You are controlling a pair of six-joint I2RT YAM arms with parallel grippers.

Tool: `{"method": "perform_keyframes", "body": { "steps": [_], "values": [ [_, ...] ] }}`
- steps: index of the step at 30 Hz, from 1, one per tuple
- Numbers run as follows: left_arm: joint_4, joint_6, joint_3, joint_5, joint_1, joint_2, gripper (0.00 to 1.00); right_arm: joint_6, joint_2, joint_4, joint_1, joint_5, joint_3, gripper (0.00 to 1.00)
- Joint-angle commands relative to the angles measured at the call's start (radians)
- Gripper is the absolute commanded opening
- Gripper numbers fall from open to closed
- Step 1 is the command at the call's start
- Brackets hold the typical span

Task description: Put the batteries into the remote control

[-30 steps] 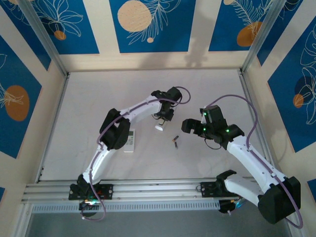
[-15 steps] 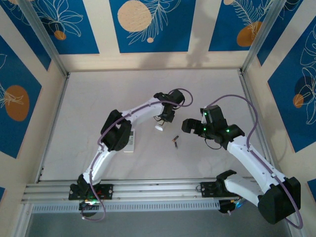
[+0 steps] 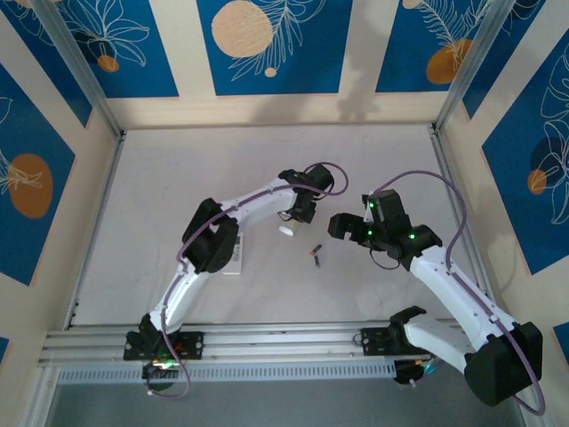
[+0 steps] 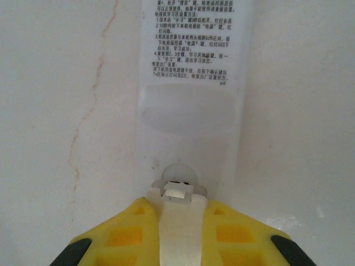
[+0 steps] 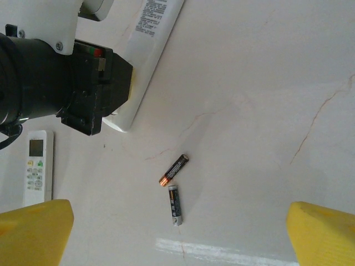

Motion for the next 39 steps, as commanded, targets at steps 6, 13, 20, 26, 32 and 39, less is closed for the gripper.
{"method": "perform_keyframes", "body": {
  "steps": [6, 13, 20, 26, 32, 39],
  "values": [
    [-0.034, 0.009, -0.022, -0.008, -0.013, -0.033, 0.17, 0.015, -0.028, -0.022, -0.01, -0.021, -0.015, 0.98],
    [0.011, 0.076, -0.038, -0.077, -0.013, -0.039, 0.17, 0.024, -0.027, -0.01, -0.013, -0.036, -0.017, 0.98],
    [0.019, 0.099, -0.038, -0.066, -0.014, -0.027, 0.16, 0.025, -0.028, -0.02, -0.017, -0.035, -0.016, 0.98],
    [0.004, 0.104, -0.051, -0.036, -0.016, -0.027, 0.16, 0.027, -0.027, -0.009, -0.022, -0.045, -0.018, 0.98],
    [0.017, 0.094, -0.067, -0.021, -0.019, -0.037, 0.2, 0.03, -0.021, -0.001, -0.029, -0.058, -0.017, 0.98],
    [0.025, 0.117, -0.044, -0.07, -0.017, -0.088, 0.18, 0.027, -0.021, -0.012, -0.03, -0.061, -0.003, 0.98]
  ]
}}
